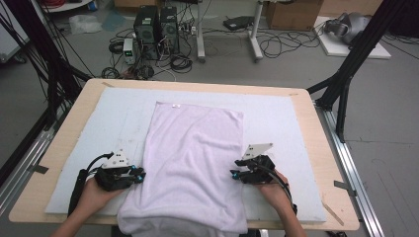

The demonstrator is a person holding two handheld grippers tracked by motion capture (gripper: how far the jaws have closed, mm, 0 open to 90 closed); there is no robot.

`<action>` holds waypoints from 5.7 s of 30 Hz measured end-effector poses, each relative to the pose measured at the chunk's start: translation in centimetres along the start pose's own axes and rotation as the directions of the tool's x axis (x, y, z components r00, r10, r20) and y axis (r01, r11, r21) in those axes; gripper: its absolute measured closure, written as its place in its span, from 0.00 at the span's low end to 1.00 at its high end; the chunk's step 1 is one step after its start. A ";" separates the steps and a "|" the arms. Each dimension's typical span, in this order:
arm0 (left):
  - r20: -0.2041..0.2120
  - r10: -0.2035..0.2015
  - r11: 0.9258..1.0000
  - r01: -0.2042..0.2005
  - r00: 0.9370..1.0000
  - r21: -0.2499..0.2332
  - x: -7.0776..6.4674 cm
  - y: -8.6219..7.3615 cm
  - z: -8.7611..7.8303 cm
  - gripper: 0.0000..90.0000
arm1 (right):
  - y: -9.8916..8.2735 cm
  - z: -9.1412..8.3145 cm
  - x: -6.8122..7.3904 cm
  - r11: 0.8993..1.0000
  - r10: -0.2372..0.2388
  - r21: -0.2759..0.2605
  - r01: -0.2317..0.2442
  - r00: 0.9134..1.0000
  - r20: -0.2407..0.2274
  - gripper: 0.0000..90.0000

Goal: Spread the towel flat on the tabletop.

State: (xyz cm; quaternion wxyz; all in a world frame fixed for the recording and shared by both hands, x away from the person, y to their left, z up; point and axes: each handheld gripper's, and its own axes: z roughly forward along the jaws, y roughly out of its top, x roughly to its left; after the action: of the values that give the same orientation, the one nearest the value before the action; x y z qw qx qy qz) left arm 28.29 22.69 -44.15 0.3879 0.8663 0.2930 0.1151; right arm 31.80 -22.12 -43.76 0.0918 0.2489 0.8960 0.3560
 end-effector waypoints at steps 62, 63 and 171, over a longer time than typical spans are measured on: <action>0.158 0.136 0.990 -0.128 0.978 -0.058 -7.7 -1.7 -3.6 0.77 | -2.0 -4.6 10.6 0.976 -0.207 -0.118 0.181 0.940 -0.270 0.83; 0.147 0.128 0.991 -0.120 0.981 -0.062 -7.2 -1.5 -3.3 0.74 | -1.7 -4.4 10.1 0.977 -0.203 -0.116 0.178 0.945 -0.256 0.81; -0.018 -0.071 0.981 0.066 0.997 -0.182 4.7 5.3 -0.3 0.51 | 3.2 -1.7 -2.7 0.985 0.028 -0.168 -0.035 0.999 -0.045 0.35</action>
State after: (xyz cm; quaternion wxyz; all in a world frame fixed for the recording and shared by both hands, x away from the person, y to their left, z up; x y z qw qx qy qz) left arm 34.13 22.88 -40.15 0.4652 0.8154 0.3157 0.1384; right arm 34.70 -22.53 -40.39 0.0881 0.2467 0.8603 0.4373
